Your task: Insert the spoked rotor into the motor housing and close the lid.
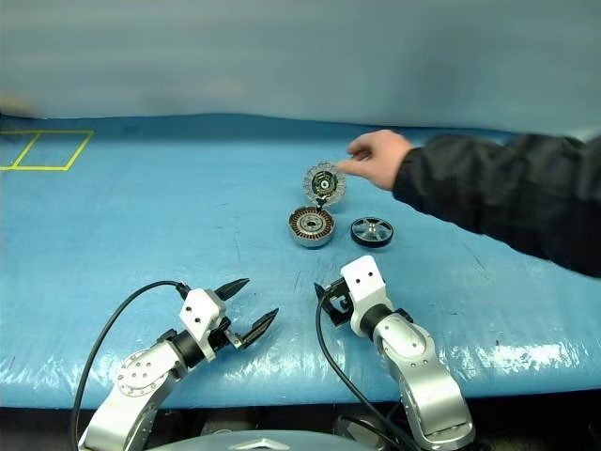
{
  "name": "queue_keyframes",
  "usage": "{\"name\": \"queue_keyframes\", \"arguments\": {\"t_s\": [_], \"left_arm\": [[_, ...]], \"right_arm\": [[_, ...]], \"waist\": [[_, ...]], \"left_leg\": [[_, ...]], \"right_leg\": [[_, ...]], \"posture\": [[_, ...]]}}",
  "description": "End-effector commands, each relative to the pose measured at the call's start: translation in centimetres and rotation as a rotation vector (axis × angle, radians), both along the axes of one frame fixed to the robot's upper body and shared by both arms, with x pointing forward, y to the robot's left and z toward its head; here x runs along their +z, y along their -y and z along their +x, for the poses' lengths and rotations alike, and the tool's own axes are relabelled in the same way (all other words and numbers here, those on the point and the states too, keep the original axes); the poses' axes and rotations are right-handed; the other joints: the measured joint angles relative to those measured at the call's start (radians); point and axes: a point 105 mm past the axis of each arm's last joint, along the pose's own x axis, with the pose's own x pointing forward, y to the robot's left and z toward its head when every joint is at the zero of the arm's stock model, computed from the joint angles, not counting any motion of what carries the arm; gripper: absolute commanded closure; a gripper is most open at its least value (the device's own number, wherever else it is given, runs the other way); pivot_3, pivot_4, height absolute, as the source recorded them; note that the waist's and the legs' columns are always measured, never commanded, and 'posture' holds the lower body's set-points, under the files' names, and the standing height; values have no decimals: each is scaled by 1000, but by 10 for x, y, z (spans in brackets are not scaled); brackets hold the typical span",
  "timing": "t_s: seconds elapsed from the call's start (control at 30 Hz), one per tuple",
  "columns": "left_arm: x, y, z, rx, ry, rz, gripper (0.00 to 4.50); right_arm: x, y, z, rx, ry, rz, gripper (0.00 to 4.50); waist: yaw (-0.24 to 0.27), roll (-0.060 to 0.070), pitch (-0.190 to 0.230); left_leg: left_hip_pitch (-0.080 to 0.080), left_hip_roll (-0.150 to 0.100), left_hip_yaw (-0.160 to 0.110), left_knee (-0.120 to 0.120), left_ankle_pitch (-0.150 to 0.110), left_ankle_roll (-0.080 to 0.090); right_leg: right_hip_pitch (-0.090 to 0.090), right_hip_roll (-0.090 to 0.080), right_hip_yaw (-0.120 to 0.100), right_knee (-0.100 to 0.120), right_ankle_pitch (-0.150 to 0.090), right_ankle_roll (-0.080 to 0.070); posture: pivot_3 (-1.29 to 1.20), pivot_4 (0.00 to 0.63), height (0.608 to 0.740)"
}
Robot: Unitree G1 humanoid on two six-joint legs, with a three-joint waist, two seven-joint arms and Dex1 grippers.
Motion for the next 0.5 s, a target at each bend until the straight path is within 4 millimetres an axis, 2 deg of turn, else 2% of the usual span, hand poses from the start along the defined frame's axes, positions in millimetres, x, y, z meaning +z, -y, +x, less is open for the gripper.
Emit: {"name": "queue_keyframes", "arguments": {"t_s": [0.03,0.13,0.2,0.37,0.5], "left_arm": [[9,4,1,-7,35,-11,0],[9,5,2,-7,38,-13,0],[9,6,4,-6,48,-17,0],[11,6,8,16,83,-4,0],[10,3,8,53,95,-3,0]], "right_arm": [[21,-14,3,115,78,-109,368],[30,-29,8,302,36,-218,368],[38,-32,25,357,34,-329,368],[63,-50,74,357,10,-370,368],[63,-63,102,392,22,-409,368]], "waist": [[-2,0,0],[-3,1,1],[-1,1,1],[-2,1,1],[-1,1,1]], "left_leg": [[0,0,0,0,0,0],[0,0,0,1,1,1],[1,0,0,2,1,1],[2,0,0,1,1,2],[1,-1,-1,-1,1,2]], "right_leg": [[0,0,0,0,0,0],[0,0,0,0,1,0],[1,0,0,1,1,0],[2,0,0,1,2,0],[2,0,0,1,5,-1]], "posture": [[0,150,740],[0,150,740],[0,150,740],[0,150,740],[0,150,740]]}}
